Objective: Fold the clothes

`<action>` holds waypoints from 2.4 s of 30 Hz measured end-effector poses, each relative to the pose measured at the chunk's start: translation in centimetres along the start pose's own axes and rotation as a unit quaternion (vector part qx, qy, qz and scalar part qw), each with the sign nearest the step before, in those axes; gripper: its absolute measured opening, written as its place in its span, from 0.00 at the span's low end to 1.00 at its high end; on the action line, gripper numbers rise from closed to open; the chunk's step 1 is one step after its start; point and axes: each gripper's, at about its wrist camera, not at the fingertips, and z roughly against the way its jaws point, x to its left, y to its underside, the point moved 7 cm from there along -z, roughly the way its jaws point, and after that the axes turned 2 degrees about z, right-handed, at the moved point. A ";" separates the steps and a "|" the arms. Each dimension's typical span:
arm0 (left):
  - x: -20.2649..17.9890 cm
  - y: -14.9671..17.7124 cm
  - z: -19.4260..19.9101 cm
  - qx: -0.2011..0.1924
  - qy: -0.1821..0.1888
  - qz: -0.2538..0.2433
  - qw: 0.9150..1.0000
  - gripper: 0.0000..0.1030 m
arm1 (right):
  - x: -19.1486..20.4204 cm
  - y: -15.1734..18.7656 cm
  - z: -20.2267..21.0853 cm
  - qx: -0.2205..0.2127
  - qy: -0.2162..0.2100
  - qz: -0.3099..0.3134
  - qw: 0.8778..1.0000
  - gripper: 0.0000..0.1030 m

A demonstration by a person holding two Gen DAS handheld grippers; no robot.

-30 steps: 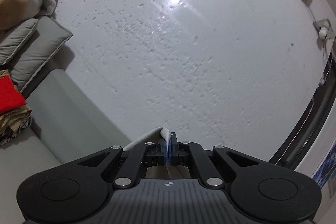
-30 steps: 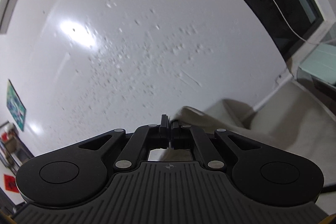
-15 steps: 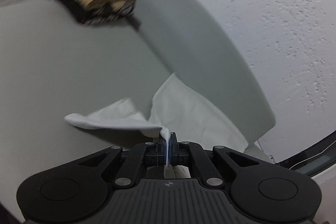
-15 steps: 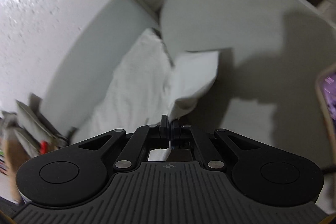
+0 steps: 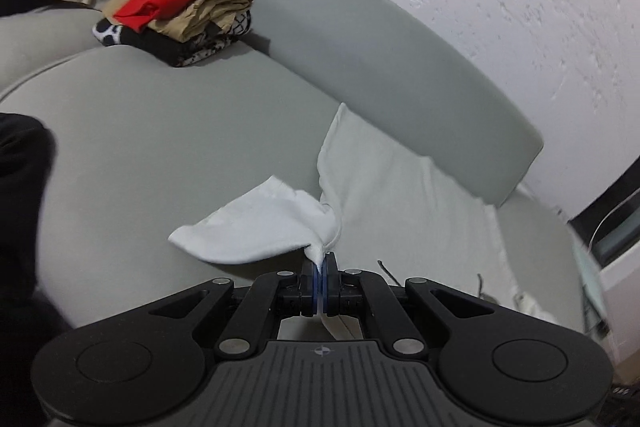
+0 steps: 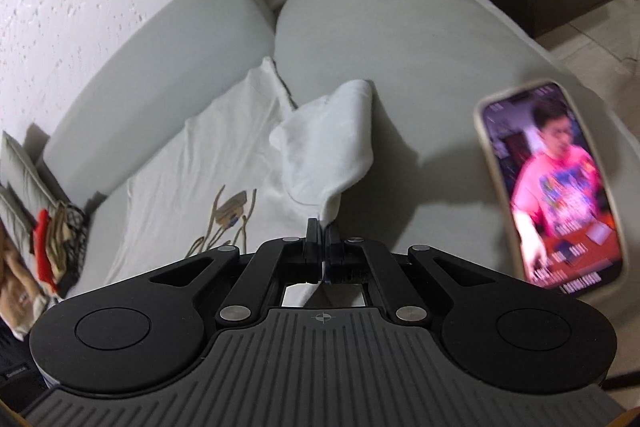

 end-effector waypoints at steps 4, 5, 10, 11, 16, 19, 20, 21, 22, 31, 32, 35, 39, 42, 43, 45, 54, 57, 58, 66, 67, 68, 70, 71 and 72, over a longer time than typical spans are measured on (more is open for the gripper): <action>0.5 3.1 -0.9 0.032 -0.061 -0.066 0.995 0.06 | -1.4 2.6 -1.5 0.040 0.035 0.020 0.998 0.12; 0.6 4.2 -1.5 0.051 -0.087 -0.092 0.991 0.11 | -1.8 3.1 -2.3 0.056 0.046 0.024 0.997 0.18; 0.4 7.5 -0.4 0.072 -0.132 -0.144 0.978 0.24 | -2.2 4.1 -1.0 0.045 0.047 0.068 0.996 0.46; 0.1 7.7 0.2 0.068 -0.128 -0.147 0.978 0.24 | -2.1 4.0 -0.8 0.040 0.040 0.077 0.995 0.46; -3.1 9.1 0.4 0.082 -0.054 -0.161 0.982 0.28 | -0.9 3.9 -1.4 0.053 0.012 0.084 0.995 0.49; -5.9 10.6 -0.9 0.109 -0.009 -0.192 0.975 0.34 | -0.3 4.2 -2.4 0.064 -0.009 0.082 0.994 0.50; -6.7 11.2 -1.3 0.113 -0.001 -0.206 0.972 0.34 | -0.3 4.2 -2.6 0.066 -0.015 0.080 0.995 0.50; -7.5 11.7 -1.8 0.117 0.008 -0.219 0.969 0.35 | -0.3 4.2 -2.8 0.067 -0.020 0.077 0.995 0.50; -8.2 12.3 -2.3 0.121 0.016 -0.231 0.965 0.35 | -0.4 4.2 -3.0 0.069 -0.025 0.074 0.995 0.50; -11.5 15.0 -6.3 0.150 0.030 -0.279 0.948 0.35 | -3.7 -3.4 -2.9 -0.061 -0.069 -0.018 0.996 0.48; -11.4 15.2 -6.8 0.157 0.024 -0.279 0.947 0.35 | -4.2 -4.2 -3.5 -0.060 -0.061 -0.027 0.996 0.48; -10.9 15.2 -7.3 0.161 0.025 -0.274 0.948 0.39 | -4.7 -5.5 -5.9 -0.033 -0.039 -0.031 0.998 0.43; -10.7 15.1 -7.5 0.161 0.034 -0.265 0.950 0.40 | -4.4 -5.7 -8.8 -0.027 -0.035 -0.007 0.999 0.42; -10.8 15.1 -7.5 0.159 0.038 -0.269 0.949 0.40 | -4.0 -5.9 -9.8 -0.047 -0.052 0.011 0.997 0.42; -10.8 15.1 -7.5 0.159 0.038 -0.269 0.949 0.40 | -3.8 -5.9 -10.1 -0.050 -0.060 0.014 0.997 0.39; -10.8 15.1 -7.5 0.160 0.039 -0.267 0.949 0.41 | -3.3 -6.2 -10.4 -0.061 -0.062 0.019 0.996 0.08; -11.0 15.2 -7.5 0.159 0.042 -0.270 0.949 0.41 | -1.0 -5.0 -4.0 -0.218 0.096 0.107 0.965 0.02; -11.2 15.3 -7.6 0.158 0.040 -0.275 0.947 0.41 | -0.2 -3.8 -6.7 -0.161 0.149 0.169 0.961 0.10; -11.2 15.3 -7.6 0.159 0.039 -0.278 0.947 0.41 | -0.3 -3.5 -7.9 -0.129 0.160 0.180 0.962 0.23; -10.8 15.2 -7.7 0.159 0.043 -0.280 0.946 0.41 | -4.8 -3.9 -2.3 -0.166 0.061 0.030 0.984 0.49; -10.7 15.2 -7.8 0.159 0.044 -0.279 0.946 0.41 | -6.0 -4.0 -1.4 -0.183 0.057 0.001 0.981 0.35; -10.7 15.2 -7.7 0.159 0.044 -0.278 0.946 0.41 | -6.9 -4.2 -1.0 -0.187 0.060 -0.014 0.980 0.27; -10.7 15.2 -7.7 0.159 0.044 -0.278 0.947 0.41 | -7.9 -4.2 -1.6 -0.164 0.073 -0.012 0.984 0.18; -10.7 15.2 -7.7 0.158 0.043 -0.277 0.947 0.41 | -8.1 -4.0 -2.3 -0.149 0.075 -0.003 0.986 0.18; -10.7 15.2 -7.7 0.158 0.043 -0.277 0.947 0.41 | -7.8 -4.0 -2.9 -0.140 0.073 0.012 0.987 0.18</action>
